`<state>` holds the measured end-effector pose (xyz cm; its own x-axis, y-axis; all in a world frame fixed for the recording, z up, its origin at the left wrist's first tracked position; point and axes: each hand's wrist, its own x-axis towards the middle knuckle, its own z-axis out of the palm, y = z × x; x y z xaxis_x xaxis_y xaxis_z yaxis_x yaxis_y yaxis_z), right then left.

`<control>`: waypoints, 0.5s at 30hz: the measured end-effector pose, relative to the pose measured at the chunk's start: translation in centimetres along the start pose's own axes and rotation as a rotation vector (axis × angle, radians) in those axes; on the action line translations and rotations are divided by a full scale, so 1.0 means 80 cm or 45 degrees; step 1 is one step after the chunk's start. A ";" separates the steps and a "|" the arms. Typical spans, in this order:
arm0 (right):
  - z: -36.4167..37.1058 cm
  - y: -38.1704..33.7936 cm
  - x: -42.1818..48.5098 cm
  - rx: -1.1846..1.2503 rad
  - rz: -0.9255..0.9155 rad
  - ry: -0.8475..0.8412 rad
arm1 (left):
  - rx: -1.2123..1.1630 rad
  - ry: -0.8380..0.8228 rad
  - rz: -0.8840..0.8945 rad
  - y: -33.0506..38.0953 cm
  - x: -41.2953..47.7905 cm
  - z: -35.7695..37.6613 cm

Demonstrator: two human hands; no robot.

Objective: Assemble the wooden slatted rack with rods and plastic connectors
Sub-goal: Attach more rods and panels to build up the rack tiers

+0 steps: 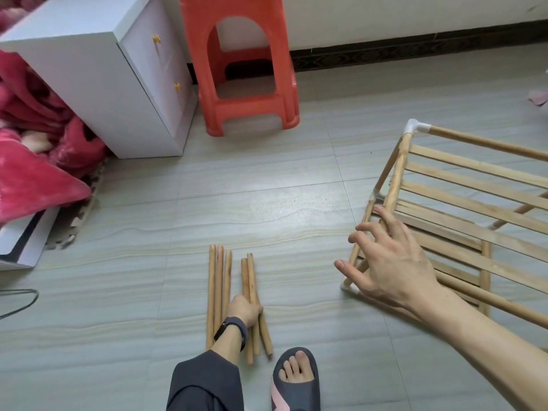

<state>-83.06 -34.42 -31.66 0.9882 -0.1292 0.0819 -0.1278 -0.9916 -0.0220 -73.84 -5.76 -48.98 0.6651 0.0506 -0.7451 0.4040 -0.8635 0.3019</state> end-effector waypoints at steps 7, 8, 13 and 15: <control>0.004 0.003 0.001 -0.026 0.008 0.000 | -0.101 0.049 -0.040 -0.018 -0.004 -0.025; 0.003 0.003 0.001 -0.023 0.015 -0.018 | -0.060 0.075 -0.039 -0.019 -0.006 -0.028; -0.024 0.000 0.005 0.035 0.035 -0.348 | -0.374 0.037 0.092 0.014 -0.043 -0.060; -0.048 -0.003 0.012 0.057 0.052 -0.573 | -0.515 -0.072 0.284 0.052 -0.076 -0.084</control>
<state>-82.38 -34.31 -27.78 0.9218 -0.1409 -0.3611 -0.1737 -0.9830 -0.0599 -71.96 -6.29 -39.23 0.7330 -0.1514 -0.6631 0.4748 -0.5843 0.6582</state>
